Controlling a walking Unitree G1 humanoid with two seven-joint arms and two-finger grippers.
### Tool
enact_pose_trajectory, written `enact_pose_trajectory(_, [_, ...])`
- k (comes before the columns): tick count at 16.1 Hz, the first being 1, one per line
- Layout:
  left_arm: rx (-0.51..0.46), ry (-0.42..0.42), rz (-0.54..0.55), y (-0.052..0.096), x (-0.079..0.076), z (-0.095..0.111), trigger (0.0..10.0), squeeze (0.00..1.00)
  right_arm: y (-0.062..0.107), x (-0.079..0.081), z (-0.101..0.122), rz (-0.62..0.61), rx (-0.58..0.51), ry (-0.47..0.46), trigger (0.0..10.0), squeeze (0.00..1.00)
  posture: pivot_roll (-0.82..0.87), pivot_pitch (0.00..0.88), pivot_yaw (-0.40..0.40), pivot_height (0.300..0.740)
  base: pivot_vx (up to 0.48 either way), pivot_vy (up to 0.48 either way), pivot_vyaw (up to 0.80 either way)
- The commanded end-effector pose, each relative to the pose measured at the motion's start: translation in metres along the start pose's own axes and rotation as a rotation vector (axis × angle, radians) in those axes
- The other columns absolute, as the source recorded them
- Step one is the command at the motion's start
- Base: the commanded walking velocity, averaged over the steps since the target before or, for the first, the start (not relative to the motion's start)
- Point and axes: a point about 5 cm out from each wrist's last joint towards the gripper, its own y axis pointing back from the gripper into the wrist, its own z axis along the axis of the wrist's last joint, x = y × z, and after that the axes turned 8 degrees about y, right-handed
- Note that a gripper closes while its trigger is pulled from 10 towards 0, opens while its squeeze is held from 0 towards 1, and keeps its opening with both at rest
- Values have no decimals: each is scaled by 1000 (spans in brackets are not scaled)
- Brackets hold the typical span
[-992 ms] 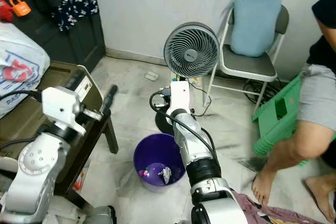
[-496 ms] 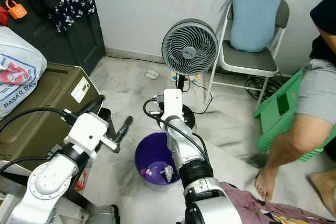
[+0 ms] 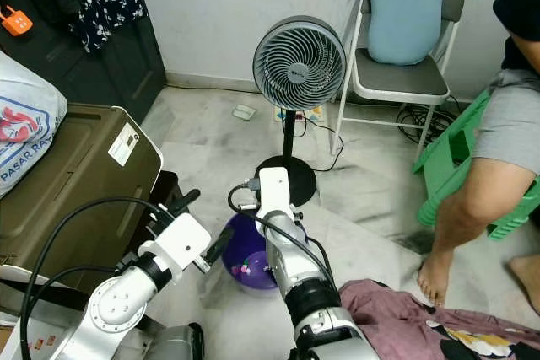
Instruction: Clean up the room
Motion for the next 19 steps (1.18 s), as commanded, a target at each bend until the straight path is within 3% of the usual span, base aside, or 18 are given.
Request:
enact_pose_trajectory(1, [19,-28,36,-1,3,-5,10000,0,4,30,-2,59,27,-36,10000,0,172,124,33,740,0,0,0])
enact_pose_trajectory(5, [100,-28,221,2,34,-23,10000,0,12,39,-7,87,43,-54,10000,0,162,142,44,740,0,0,0])
enact_pose_trajectory(8, [96,-16,258,2,44,-25,10000,0,15,46,-8,130,67,-84,10000,0,160,139,51,740,0,0,0])
enact_pose_trajectory(11, [83,-3,259,0,48,-23,10000,0,27,47,17,274,-72,-49,10000,0,132,115,49,740,0,0,0])
enact_pose_trajectory(13, [75,3,293,-3,53,-25,10000,0,44,31,40,315,-223,-75,10000,0,109,102,44,740,0,0,0])
enact_pose_trajectory(15, [59,23,355,-9,60,-23,10000,0,59,9,44,266,-291,-36,10000,0,76,86,40,740,0,0,0])
enact_pose_trajectory(16, [35,39,400,-15,66,-20,10000,0,69,-8,38,181,-291,-38,10000,0,58,80,40,740,0,0,0])
enact_pose_trajectory(19, [24,47,408,-25,75,-18,10000,0,63,-16,29,103,-202,-42,10000,0,45,75,44,740,0,0,0])
